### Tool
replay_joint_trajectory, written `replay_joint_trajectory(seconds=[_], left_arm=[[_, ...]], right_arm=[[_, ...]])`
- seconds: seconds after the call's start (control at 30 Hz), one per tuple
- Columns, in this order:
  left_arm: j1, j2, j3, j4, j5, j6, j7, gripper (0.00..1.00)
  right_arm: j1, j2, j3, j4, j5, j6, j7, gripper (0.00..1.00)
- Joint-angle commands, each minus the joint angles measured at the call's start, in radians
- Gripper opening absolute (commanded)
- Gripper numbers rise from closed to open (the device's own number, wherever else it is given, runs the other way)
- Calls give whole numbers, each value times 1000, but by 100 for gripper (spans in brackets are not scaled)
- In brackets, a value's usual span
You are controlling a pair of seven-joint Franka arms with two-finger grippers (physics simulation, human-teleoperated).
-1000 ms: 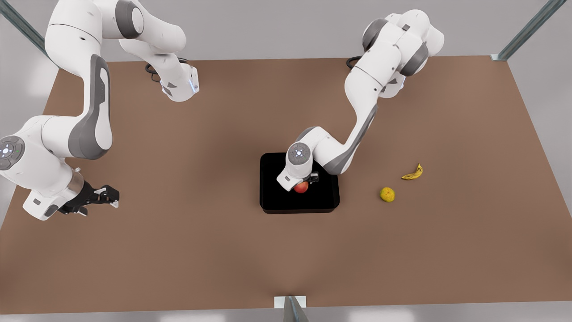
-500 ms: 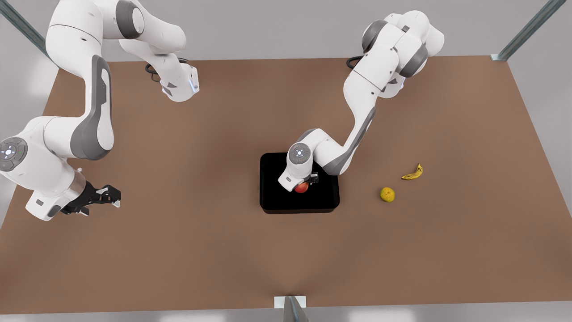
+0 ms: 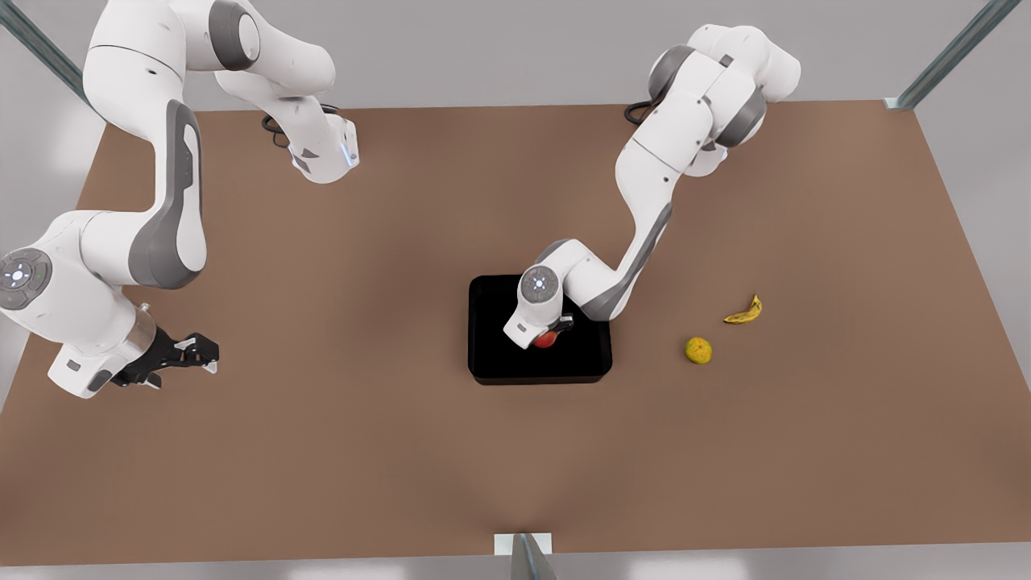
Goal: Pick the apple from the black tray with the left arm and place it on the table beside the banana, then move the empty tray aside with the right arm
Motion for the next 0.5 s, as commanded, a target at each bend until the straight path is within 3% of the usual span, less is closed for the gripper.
replay_joint_trajectory(seconds=[0.0, 0.13, 0.23, 0.37, 0.47], left_arm=[[4, -31, 0, 5, -1, -87, -17, 75], [171, -287, 0, 20, -50, -458, 256, 76], [378, -343, 8, 57, -40, -563, 572, 76], [575, -245, 11, 40, 51, -432, 805, 76], [683, -246, 9, -130, 48, -193, 924, 76]], right_arm=[[-1, -1, 0, 0, 1, -1, -6, 100], [1, 0, 0, 0, 1, -1, 3, 100], [48, -9, 6, 5, 7, -36, 29, 100], [303, -16, 6, 146, 5, -232, 532, 100], [439, -7, 0, 198, 7, -240, 799, 100]])
